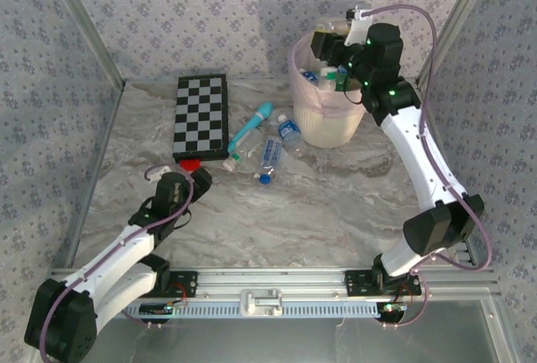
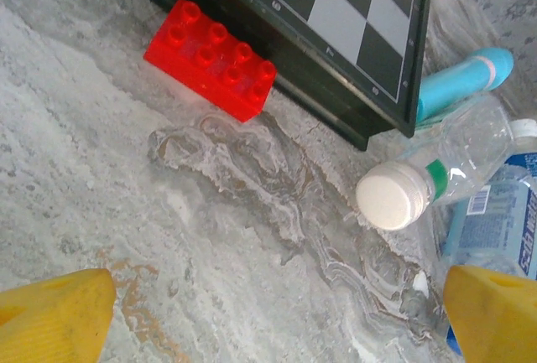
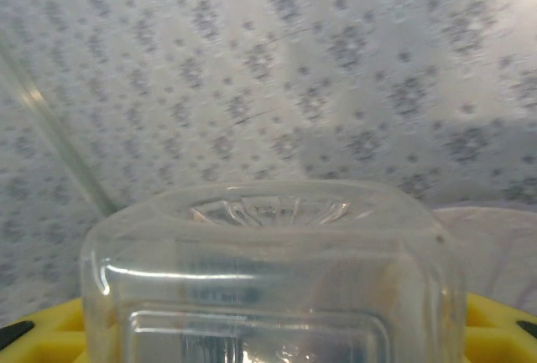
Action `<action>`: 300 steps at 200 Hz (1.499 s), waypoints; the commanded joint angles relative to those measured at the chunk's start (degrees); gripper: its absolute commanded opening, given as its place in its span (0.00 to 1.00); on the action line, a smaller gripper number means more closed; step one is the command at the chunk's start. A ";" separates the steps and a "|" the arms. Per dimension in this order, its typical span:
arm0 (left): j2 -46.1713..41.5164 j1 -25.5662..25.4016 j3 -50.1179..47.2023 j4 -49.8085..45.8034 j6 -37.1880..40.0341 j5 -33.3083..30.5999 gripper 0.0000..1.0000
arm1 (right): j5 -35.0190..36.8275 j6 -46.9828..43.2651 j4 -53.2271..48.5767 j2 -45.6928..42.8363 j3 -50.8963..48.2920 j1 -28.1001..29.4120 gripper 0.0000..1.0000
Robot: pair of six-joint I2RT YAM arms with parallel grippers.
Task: Put the plastic bottles in the bin
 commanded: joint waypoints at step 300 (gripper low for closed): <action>23.61 -1.48 18.63 4.71 8.50 14.98 1.00 | 5.91 -2.39 2.98 -9.77 -16.64 -3.79 1.00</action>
